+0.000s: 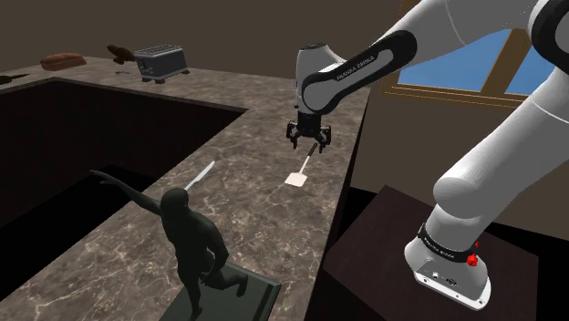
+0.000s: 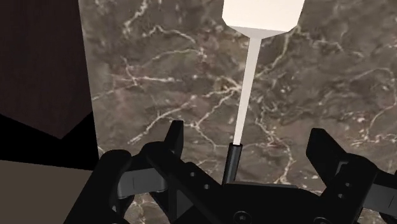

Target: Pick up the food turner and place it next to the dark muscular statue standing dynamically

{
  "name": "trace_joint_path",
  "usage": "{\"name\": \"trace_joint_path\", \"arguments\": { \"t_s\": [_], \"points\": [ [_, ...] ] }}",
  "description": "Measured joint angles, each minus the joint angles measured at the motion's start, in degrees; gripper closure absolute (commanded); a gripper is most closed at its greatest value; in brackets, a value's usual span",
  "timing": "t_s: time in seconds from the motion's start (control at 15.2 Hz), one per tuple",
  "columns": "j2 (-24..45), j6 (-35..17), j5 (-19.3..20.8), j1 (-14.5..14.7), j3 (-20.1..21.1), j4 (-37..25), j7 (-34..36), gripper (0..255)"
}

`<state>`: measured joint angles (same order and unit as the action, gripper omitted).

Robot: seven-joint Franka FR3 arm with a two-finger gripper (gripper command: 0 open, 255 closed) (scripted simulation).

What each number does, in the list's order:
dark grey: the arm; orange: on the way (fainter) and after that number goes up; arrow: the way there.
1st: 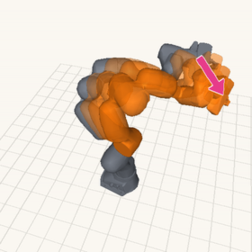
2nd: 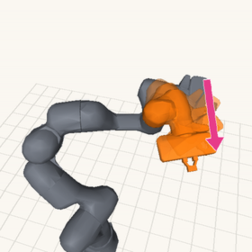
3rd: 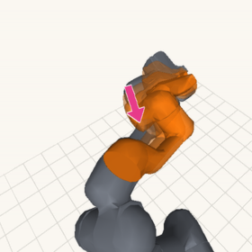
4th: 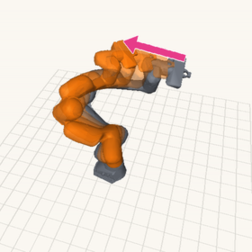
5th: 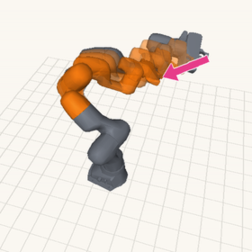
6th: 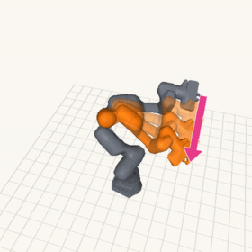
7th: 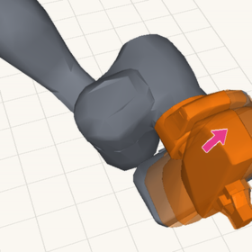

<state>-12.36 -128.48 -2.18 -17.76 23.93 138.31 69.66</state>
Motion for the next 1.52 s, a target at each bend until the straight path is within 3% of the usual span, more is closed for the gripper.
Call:
{"name": "trace_joint_path", "arguments": {
  "t_s": [0.26,0.59,0.99,1.06,1.52],
  "points": [
    [3.48,-2.61,2.12,-1.19,0.73,-0.16,5.0,0],
    [6.55,-6.44,3.9,-1.57,1.13,0.93,6.67,0],
    [6.9,-7.12,4.12,-1.64,1.12,1.26,6.77,0],
    [6.9,-7.12,4.12,-1.64,1.12,1.26,6.77,255],
    [6.89,-7.12,4.12,-1.65,1.11,1.25,6.77,255]
  ]
}}
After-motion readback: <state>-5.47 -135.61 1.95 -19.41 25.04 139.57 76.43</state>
